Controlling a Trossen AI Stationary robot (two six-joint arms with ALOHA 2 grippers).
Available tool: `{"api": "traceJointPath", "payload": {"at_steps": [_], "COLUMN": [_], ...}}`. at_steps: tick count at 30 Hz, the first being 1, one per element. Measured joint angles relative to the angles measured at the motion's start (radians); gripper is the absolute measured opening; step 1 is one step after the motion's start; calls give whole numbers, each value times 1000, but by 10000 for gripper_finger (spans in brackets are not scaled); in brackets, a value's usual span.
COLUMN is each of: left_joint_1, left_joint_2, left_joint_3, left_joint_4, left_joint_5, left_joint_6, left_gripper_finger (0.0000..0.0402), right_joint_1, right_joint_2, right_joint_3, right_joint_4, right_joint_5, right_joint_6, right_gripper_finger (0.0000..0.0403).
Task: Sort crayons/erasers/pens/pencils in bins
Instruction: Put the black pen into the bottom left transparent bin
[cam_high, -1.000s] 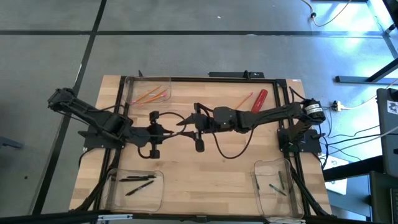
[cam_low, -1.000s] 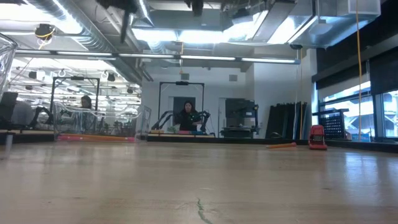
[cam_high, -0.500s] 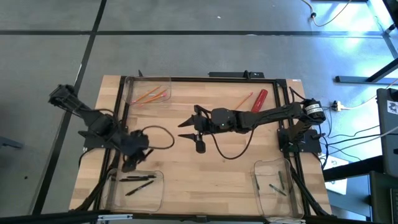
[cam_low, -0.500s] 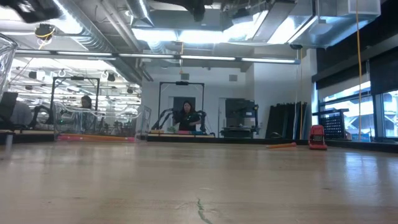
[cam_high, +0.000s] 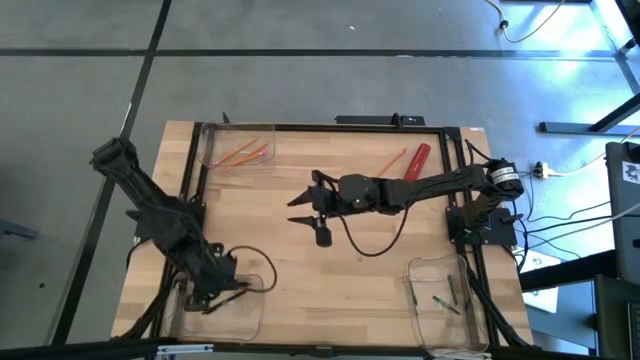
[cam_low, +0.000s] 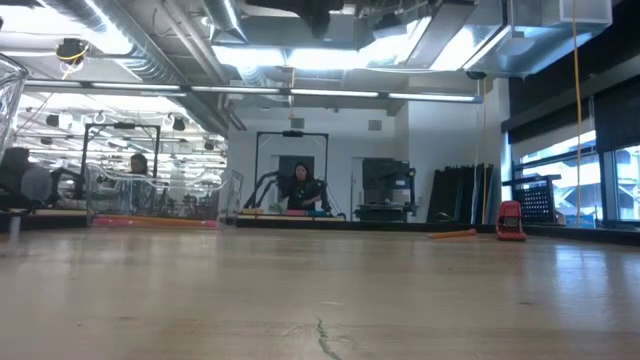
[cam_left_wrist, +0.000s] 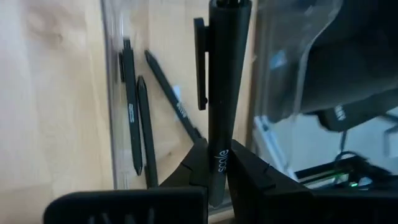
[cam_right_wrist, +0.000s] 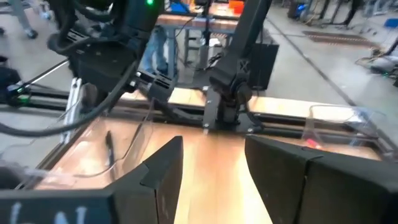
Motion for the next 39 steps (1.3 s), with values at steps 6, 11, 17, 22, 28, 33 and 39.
{"api": "traceJointPath", "payload": {"at_steps": [6, 11, 17, 22, 28, 33, 39], "left_joint_1": [-21, -28, -28, -28, -18, -19, -21], "left_joint_2": [119, 194, 260, 278, 279, 279, 279], "left_joint_3": [0, 0, 0, 0, 0, 0, 0], "left_joint_4": [20, 29, 30, 31, 30, 30, 30], "left_joint_5": [48, 93, 121, 119, 35, 32, 31], "left_joint_6": [0, 0, 8, 31, 7, 32, 17], "left_gripper_finger": [24, 21, 23, 25, 33, 54, 78], "right_joint_1": [0, 1, 0, 0, 0, 0, 0], "right_joint_2": [0, 0, 0, 0, 0, 0, 0], "right_joint_3": [0, 0, 0, 0, 0, 0, 0], "right_joint_4": [-110, -223, -246, -246, -246, -246, -247], "right_joint_5": [-157, -318, -338, -337, -337, -337, -337], "right_joint_6": [1, 2, 1, -3, -5, -6, -6], "right_gripper_finger": [176, 176, 176, 176, 176, 176, 176]}}
